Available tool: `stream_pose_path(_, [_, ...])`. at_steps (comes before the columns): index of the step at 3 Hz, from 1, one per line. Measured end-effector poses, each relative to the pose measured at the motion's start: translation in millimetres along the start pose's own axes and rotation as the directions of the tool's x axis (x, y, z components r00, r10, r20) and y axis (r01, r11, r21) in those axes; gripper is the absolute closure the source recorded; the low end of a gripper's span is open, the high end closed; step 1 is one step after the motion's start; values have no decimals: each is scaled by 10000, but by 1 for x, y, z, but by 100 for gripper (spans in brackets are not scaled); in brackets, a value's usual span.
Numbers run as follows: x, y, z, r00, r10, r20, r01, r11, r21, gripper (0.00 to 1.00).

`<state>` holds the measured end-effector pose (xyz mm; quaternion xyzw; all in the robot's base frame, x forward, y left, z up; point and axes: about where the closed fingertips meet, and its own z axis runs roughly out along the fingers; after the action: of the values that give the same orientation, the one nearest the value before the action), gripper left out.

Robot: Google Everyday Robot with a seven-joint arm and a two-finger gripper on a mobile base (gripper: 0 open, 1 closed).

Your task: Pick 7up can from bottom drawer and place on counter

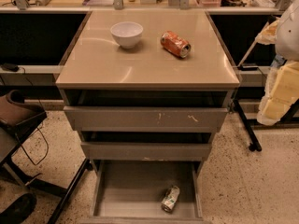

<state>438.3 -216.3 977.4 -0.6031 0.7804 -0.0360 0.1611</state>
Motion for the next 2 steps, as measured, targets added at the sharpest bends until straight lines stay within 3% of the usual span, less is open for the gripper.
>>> stream_pose_path(1, [0, 0, 0, 10000, -2, 1, 2, 10000, 0, 0])
stream_pose_path(2, [-4, 3, 7, 9986, -425, 314, 429, 9990, -115, 0])
